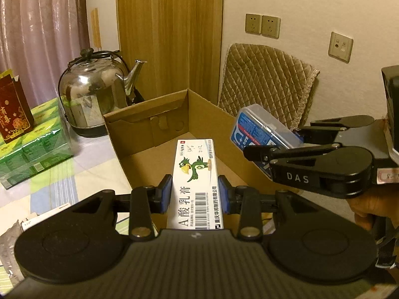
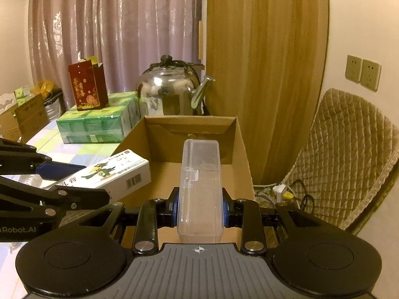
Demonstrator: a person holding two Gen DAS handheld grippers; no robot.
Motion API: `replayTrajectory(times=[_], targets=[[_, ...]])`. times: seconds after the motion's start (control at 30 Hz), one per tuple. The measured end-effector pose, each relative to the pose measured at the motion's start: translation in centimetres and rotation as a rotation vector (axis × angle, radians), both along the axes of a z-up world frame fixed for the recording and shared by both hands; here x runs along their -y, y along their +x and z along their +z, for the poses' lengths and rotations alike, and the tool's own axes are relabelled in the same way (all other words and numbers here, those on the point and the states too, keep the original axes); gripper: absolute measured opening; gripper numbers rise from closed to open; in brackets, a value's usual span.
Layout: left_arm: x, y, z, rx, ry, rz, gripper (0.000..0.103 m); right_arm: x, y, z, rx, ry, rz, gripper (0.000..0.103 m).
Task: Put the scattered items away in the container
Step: 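Carry both held boxes over the open cardboard box, then open left tool to drop parrot box while right tool releases plastic box into cardboard box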
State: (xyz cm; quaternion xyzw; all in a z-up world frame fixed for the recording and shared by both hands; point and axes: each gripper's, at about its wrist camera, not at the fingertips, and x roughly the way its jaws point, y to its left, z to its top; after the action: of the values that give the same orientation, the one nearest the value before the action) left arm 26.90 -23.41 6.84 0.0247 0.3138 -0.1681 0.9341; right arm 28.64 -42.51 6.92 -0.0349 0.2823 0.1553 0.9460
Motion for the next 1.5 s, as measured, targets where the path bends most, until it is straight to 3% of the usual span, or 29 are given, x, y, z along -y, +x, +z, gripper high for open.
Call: replayTrajectory(times=[0.63,0.83,1.23,1.3,1.37,1.4,1.5], targets=[[0.6,1.8,-1.5,-0.017,-0.004,0.011,0.033,0.2,1.4,-1.5,-0.032,0.001,-0.009,0.028],[0.5,1.3,-1.2,0.008,0.024,0.017,0.034,0.5,1.5,-1.7,-0.036,0.005,-0.015,0.028],[-1.9,-0.6,-0.4,0.032,0.002,0.075,0.042,-0.2,1.8,-2.0,-0.038,0.010,-0.007,0.028],[-2.1,-0.8,-0.3,0.030,-0.002,0.077,0.042,-0.3,2.0,-2.1,-0.036,0.003,-0.010,0.031],[-2.2,-1.1,-0.3,0.031,-0.002,0.080,0.043,-0.3,1.9,-2.1,-0.033,0.010,-0.012,0.052],[-2.3,-1.3,-0.3,0.031,-0.002,0.080,0.043,-0.3,1.8,-2.0,-0.024,0.012,-0.014,0.056],[-2.5,-1.6,-0.3,0.031,-0.002,0.087,0.043,-0.4,1.2,-1.8,-0.013,0.014,-0.005,0.057]])
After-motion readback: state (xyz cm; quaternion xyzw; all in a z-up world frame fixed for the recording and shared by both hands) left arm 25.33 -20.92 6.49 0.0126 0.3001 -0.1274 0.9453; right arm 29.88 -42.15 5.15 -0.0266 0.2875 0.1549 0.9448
